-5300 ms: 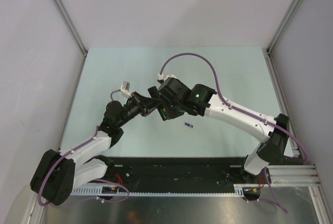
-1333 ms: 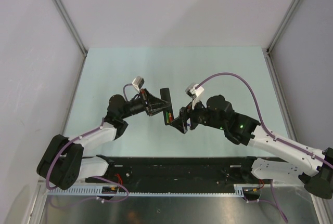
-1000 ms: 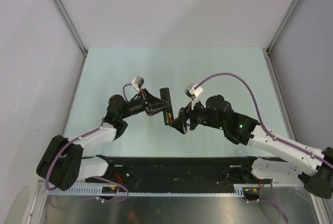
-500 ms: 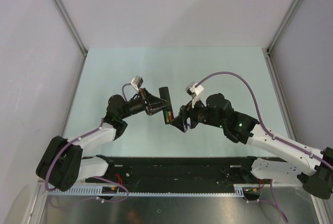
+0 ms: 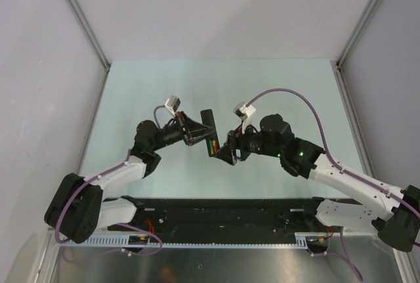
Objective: Load the batteries into the remote control
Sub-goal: Load the battery into the remote control.
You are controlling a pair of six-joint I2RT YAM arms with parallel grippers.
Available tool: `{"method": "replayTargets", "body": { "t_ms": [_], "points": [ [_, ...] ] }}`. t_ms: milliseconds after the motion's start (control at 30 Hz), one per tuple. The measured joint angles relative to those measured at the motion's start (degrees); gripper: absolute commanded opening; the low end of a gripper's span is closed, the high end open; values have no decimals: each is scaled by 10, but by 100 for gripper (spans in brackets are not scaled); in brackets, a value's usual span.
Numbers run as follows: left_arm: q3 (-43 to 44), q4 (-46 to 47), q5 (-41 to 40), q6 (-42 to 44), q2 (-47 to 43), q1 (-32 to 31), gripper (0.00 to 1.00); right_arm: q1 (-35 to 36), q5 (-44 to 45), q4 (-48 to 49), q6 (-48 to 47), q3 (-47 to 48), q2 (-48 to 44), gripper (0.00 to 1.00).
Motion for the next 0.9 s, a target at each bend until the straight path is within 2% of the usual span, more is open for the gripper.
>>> {"method": "replayTargets", "body": {
  "t_ms": [333, 900],
  "points": [
    [0, -5, -14, 5, -12, -2, 0, -35, -74, 16, 30, 0, 14, 62],
    [0, -10, -28, 11, -30, -7, 0, -60, -134, 33, 69, 0, 27, 57]
  ]
}}
